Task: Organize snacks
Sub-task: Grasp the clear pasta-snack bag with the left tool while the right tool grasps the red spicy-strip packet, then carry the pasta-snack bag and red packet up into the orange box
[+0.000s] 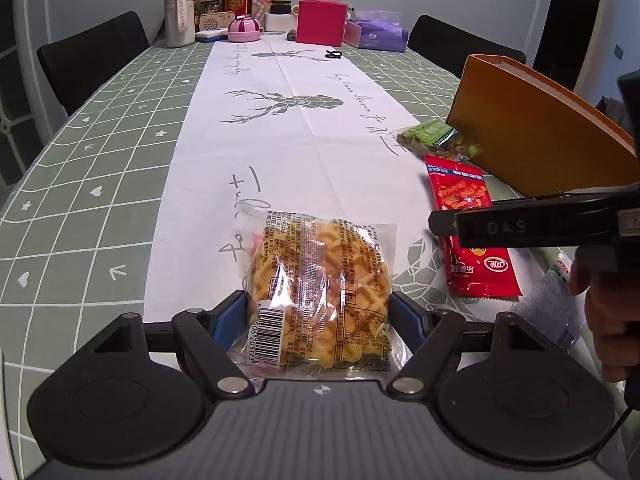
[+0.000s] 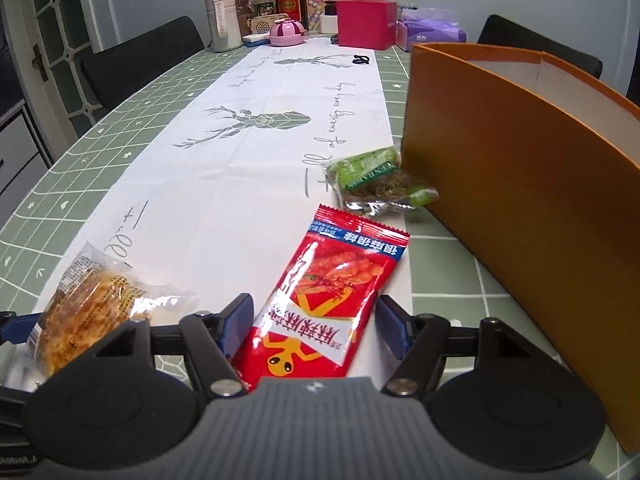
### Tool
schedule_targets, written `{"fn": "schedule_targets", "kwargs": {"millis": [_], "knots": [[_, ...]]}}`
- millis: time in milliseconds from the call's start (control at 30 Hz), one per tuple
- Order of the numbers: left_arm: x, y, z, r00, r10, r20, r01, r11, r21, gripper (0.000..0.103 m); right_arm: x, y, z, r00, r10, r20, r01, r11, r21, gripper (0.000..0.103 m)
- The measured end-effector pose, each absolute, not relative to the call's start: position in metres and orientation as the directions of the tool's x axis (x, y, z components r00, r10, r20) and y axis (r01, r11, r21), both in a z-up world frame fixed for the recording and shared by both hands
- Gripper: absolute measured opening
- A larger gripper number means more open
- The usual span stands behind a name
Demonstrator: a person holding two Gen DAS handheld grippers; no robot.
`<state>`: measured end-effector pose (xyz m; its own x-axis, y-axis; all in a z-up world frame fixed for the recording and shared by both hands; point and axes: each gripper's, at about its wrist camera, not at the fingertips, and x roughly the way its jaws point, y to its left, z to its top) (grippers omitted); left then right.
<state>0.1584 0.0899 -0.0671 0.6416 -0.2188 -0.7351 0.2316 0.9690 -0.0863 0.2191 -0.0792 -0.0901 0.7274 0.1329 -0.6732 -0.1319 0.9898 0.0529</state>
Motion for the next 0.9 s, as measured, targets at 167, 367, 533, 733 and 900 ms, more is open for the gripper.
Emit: {"fn": "schedule_targets", "kwargs": {"millis": [167,367,533,733,900], "knots": [[0.158,0.09,-0.067,0.644,-0.218,-0.733,0.228,0.97,-0.088,0.089,0.215,-0.075,-0.092,0.739,0.122,-0.662,-0.165,0.986,-0.002,0.061],[0.156,0.092,-0.066,0.647,-0.217,-0.731,0.205,0.973,-0.107,0.086,0.209,-0.084,-0.092,0.736,0.16,-0.658,-0.195,0.981,0.02,0.054],[0.151,0.092,-0.064,0.645,-0.228,-0.729,0.207,0.971,-0.12,0.083,0.201,-0.089,-0.091,0.737,0.177,-0.652,-0.202,0.979,0.038,0.051],[0.144,0.089,-0.058,0.651,-0.227,-0.724,0.213,0.97,-0.113,0.082,0.19,-0.094,-0.083,0.752,0.207,-0.625,-0.213,0.975,0.066,0.049],[0.139,0.088,-0.046,0.671,-0.229,-0.705,0.219,0.97,-0.107,0.082,0.181,-0.099,-0.068,0.777,0.233,-0.585,-0.228,0.97,0.084,0.048]]}}
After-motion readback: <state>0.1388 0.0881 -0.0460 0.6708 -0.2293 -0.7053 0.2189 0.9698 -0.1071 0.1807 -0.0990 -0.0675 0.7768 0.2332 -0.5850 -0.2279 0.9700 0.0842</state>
